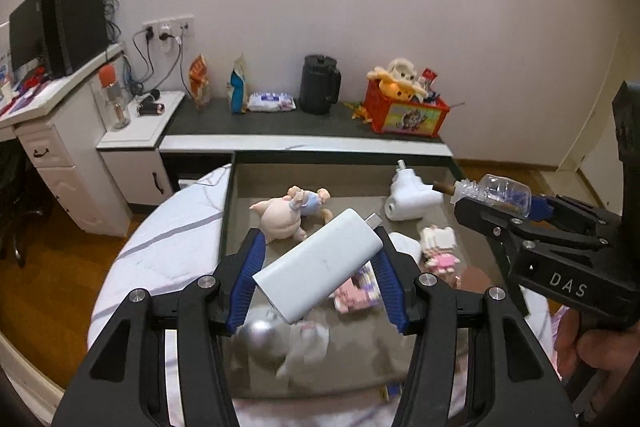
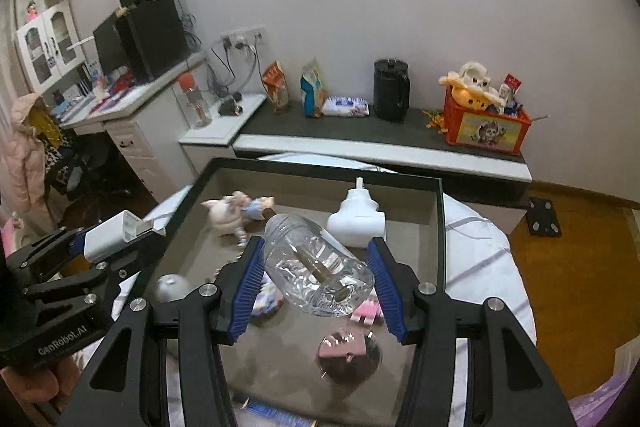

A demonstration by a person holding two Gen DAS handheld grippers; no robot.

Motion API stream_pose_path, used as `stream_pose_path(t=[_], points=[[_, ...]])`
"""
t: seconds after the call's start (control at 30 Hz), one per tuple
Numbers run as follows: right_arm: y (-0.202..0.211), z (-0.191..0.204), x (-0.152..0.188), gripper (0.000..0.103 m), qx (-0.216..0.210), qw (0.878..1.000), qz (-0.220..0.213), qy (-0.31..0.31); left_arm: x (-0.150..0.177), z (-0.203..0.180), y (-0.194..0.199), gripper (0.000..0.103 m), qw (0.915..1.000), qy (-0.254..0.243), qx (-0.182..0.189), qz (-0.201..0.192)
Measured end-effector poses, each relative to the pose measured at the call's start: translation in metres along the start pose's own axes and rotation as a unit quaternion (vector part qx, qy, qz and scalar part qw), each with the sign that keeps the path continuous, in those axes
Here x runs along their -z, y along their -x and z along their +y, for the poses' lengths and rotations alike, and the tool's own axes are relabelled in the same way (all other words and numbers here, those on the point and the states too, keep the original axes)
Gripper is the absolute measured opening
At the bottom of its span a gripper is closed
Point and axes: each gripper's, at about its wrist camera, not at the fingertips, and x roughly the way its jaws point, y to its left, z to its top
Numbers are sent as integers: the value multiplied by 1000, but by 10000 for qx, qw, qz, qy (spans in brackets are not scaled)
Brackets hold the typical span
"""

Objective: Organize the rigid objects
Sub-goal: 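Carry the perfume bottle and charger into the tray and open both grippers, then withdraw both tools back from the tray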

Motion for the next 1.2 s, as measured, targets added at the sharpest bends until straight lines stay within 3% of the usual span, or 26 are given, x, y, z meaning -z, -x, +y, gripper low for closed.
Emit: stream_pose_path(t=[0.27, 0.5, 0.53, 0.57, 0.6, 0.67, 0.77, 0.87, 1.1, 1.2], points=[[-54, -19, -1, 54, 100, 9986, 497, -126, -1, -5, -59, 54, 9989, -87, -38, 461], [-75, -28, 8, 55, 117, 9965, 796, -217, 5, -7, -76, 56, 9975, -182, -135, 666], [-75, -28, 9, 58, 106, 9964, 803, -236, 5, -8, -76, 62, 9975, -192, -180, 658], [-75, -28, 8, 73, 106, 9964, 796, -258, 5, -8, -74, 69, 9975, -200, -254, 635], [-73, -29, 9, 80, 160, 9965, 765, -303, 4, -7, -70, 76, 9976, -185, -340, 580], [-70, -33, 9, 81, 206, 9963, 754, -358, 3, -4, -59, 100, 9982, -135, -371, 446], [-64, -36, 11, 86, -107, 9952, 778, -581, 2, -2, -40, 102, 9986, -133, -458, 239], [-53, -36, 14, 87, -114, 9946, 725, -738, 2, -1, -15, 102, 9982, -73, -601, 50], [-11, -37, 25, 87, -677, 9860, 473, -1447, 13, 4, 50, 103, 9958, 130, -823, -371], [18, -26, 32, 87, -576, 9876, 258, -1437, 26, 5, 76, 102, 9956, 219, -778, -472]])
